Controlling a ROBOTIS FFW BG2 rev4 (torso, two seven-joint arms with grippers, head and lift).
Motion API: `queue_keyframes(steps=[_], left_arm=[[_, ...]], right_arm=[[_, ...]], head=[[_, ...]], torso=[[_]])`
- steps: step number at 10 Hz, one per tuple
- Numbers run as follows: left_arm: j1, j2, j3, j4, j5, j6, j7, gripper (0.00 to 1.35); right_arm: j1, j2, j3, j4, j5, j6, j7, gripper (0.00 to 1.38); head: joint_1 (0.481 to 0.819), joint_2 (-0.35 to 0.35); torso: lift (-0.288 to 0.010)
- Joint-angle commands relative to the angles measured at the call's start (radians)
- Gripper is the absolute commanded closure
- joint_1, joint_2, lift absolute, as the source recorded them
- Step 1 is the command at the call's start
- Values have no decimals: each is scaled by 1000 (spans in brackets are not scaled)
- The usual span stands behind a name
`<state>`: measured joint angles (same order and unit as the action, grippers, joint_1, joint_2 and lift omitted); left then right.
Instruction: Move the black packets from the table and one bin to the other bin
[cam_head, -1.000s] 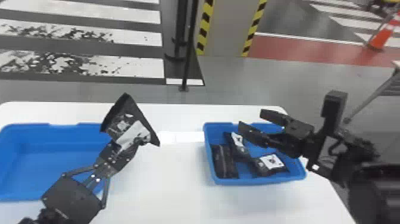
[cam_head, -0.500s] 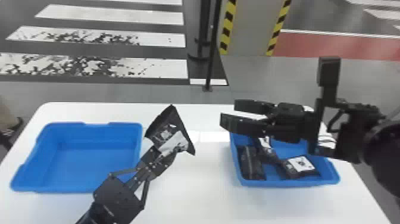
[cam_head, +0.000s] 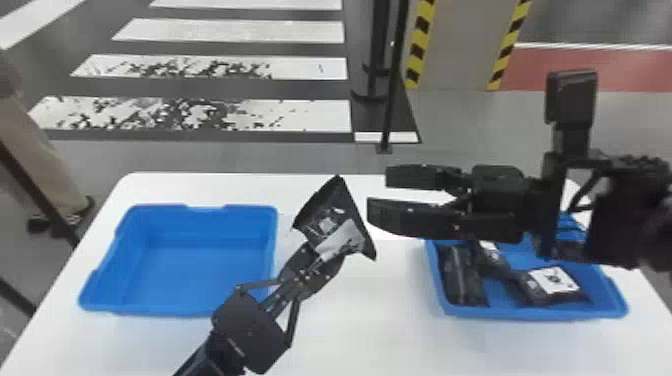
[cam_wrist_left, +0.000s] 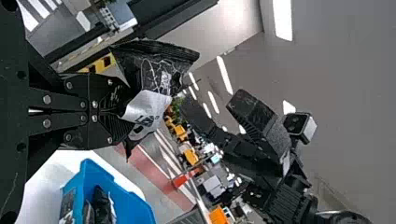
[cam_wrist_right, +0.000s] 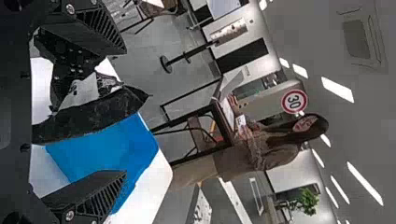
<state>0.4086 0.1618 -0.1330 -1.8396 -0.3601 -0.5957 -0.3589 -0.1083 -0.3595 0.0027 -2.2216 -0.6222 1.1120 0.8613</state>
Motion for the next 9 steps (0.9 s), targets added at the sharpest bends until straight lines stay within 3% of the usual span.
queue_keyframes(steps=[1, 2, 4, 6, 8, 9], left_arm=[[-4, 2, -27, 0, 33, -23, 6, 1210], [-11, 2, -43, 0, 49, -45, 12, 1210], [-18, 2, -56, 0, 59, -57, 15, 1210], [-26, 4, -64, 0, 59, -47, 15, 1210], [-28, 5, -66, 0, 59, -40, 15, 1210], [-28, 5, -66, 0, 57, -35, 15, 1210]], right_arm=[[-2, -1, 29, 36, -4, -10, 2, 160], [-5, -1, 39, 56, -8, -30, 8, 249], [-29, -4, 63, 95, -18, -86, 12, 682], [-51, -4, 85, 119, -28, -123, 13, 742], [-56, -4, 101, 137, -44, -143, 12, 1085], [-54, -4, 109, 159, -92, -152, 13, 1096]], head=[[695, -2], [695, -1], [695, -8], [695, -7], [695, -3], [695, 0]], torso=[[-110], [-110], [-110], [-110], [-110], [-110]])
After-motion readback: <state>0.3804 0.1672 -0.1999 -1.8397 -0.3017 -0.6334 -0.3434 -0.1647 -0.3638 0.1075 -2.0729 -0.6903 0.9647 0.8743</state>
